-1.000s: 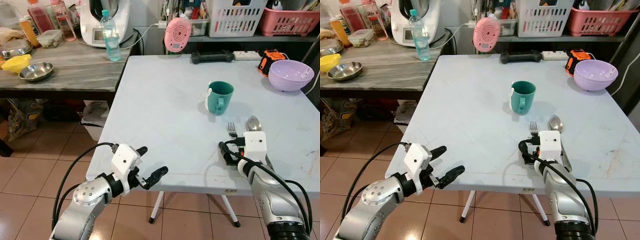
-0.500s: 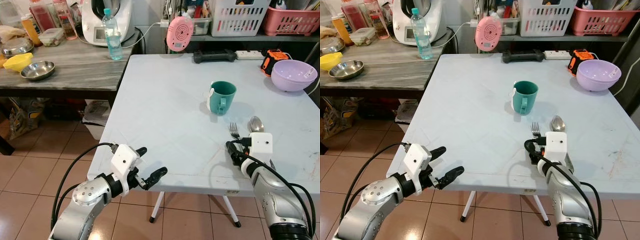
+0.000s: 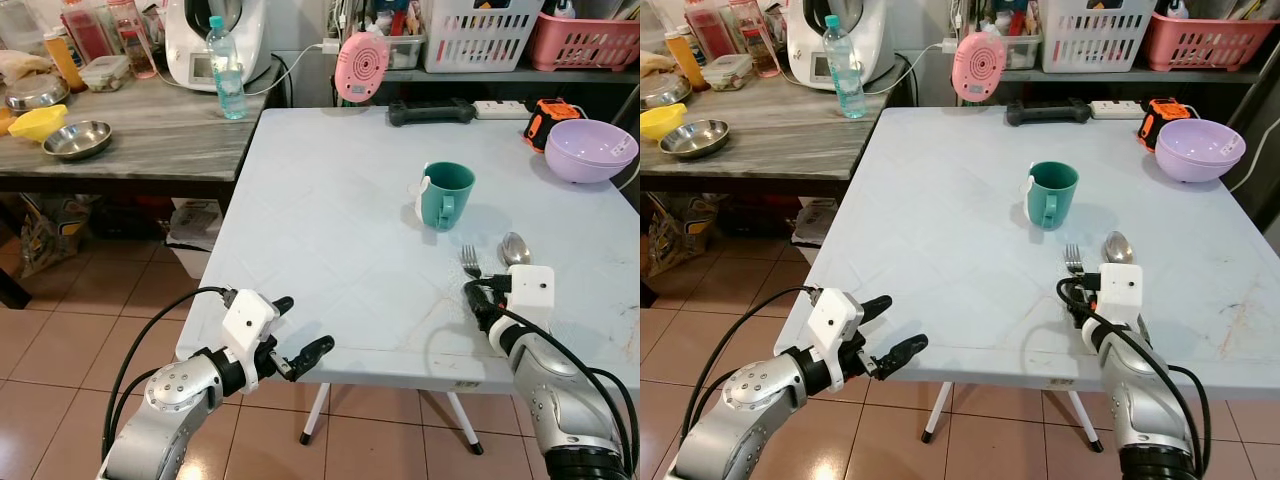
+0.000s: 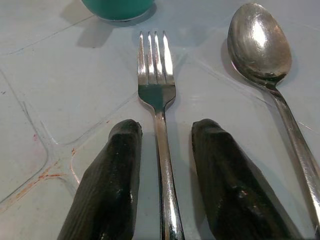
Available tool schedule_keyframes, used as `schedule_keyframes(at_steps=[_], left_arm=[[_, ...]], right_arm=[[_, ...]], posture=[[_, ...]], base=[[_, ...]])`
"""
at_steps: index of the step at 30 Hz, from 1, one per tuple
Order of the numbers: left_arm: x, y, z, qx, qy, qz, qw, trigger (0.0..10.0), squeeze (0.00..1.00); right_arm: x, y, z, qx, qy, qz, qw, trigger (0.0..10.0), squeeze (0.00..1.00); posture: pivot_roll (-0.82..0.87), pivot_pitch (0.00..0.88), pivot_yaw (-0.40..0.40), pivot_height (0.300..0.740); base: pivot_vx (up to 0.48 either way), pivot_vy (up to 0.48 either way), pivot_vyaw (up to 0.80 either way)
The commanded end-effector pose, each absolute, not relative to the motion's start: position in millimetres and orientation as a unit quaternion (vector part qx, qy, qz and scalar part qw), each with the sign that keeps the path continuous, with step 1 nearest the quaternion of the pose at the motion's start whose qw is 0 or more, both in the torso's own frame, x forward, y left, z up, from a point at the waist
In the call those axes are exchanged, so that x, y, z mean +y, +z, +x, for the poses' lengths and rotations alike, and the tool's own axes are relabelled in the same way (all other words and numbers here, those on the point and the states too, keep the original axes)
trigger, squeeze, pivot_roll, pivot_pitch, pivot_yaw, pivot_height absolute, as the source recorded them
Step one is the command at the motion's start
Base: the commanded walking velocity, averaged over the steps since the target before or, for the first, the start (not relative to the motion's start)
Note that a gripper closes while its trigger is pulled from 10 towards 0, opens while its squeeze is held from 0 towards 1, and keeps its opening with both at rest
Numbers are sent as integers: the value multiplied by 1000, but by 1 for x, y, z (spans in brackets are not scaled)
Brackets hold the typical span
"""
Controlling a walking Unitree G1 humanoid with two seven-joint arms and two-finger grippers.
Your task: Setting the table
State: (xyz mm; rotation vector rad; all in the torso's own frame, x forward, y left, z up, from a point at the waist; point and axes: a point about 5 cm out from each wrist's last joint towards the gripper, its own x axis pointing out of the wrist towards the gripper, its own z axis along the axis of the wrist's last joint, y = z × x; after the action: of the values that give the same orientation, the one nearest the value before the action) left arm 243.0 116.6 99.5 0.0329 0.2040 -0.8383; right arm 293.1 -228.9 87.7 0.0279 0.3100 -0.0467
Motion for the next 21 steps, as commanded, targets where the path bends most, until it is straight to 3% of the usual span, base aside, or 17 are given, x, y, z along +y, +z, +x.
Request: schedule_keyframes(at_steps=[1, 21], left_arm=[[114, 105, 242, 92, -414, 22, 905, 10000, 0], [113, 104, 242, 93, -416, 0, 904, 10000, 0]], right_arm=[[-235, 68, 283, 205, -40, 22, 978, 0, 0], [-230, 63, 281, 212, -31, 26, 976, 0, 0]], posture=[[-53, 56, 63, 740], [-53, 56, 62, 740]], base=[[0, 0, 0], [0, 0, 0]])
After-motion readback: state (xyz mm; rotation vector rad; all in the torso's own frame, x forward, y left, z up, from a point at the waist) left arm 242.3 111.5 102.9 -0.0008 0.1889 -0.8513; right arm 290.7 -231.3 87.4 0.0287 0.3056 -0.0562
